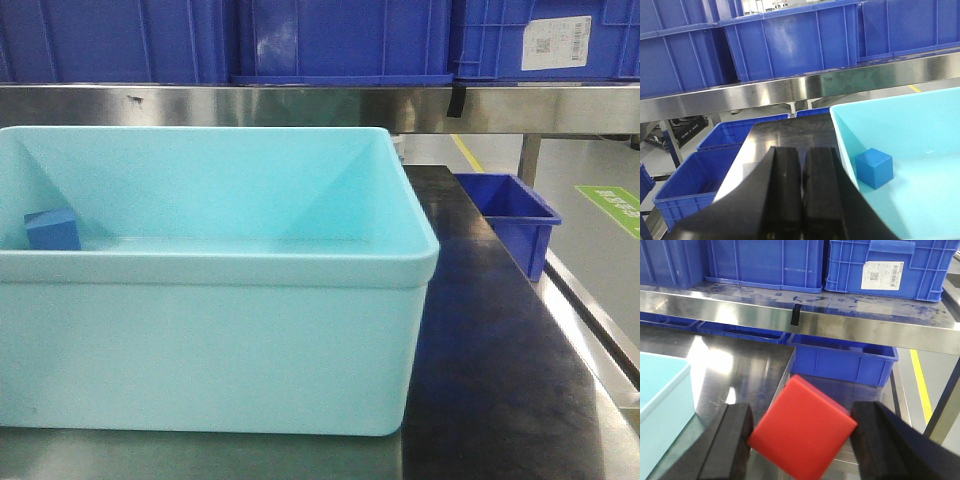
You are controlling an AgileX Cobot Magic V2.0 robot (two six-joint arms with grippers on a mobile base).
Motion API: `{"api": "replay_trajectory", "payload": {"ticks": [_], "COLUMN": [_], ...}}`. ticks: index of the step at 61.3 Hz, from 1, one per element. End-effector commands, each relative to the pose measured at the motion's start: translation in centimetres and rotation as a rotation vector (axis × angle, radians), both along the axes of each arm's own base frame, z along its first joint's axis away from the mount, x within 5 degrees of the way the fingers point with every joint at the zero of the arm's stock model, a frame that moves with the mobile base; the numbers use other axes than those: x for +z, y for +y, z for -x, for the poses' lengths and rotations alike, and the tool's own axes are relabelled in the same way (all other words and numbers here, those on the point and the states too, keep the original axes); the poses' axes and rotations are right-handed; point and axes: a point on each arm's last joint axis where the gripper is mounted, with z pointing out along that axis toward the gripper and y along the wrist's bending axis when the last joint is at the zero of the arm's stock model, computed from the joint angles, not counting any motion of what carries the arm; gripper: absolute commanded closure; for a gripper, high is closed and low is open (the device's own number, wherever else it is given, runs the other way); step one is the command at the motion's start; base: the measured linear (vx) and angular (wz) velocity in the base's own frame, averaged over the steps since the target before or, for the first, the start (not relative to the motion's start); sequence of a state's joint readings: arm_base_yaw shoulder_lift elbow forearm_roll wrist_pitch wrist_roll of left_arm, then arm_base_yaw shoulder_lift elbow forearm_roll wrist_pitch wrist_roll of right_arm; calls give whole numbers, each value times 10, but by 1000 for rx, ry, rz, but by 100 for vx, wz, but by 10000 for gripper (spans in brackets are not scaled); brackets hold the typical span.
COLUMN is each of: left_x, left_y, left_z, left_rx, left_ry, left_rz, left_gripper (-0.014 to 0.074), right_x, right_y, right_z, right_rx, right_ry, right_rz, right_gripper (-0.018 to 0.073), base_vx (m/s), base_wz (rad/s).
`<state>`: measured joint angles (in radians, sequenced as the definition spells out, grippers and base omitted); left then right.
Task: Pick red cube and place on left shelf
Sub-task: 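Lift the red cube out of the tub with the right gripper, then back away from the table and turn, holding the red cube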
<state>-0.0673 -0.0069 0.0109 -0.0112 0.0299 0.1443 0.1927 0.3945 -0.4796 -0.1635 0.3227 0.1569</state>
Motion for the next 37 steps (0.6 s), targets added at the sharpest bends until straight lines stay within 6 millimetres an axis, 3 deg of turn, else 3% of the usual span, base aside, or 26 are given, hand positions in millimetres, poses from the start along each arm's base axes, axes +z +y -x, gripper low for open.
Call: {"api": "replay_trajectory", "payload": {"ticks": [1,37], "left_x": [0,0], "left_y": [0,0], "left_z": [-1,-1], "left_rx": [1,1], "left_ry": [-60,-60], "left_rz": [8,8], "left_gripper": [491,491], "right_x": [17,17], "right_y": [1,1], "right_z": [1,1], "right_rx": [8,8], "right_ry": [-110,-110], "right_rz": [-13,-13], "right_gripper": [510,510], "base_vx": [0,0], "base_wz": [0,0]}}
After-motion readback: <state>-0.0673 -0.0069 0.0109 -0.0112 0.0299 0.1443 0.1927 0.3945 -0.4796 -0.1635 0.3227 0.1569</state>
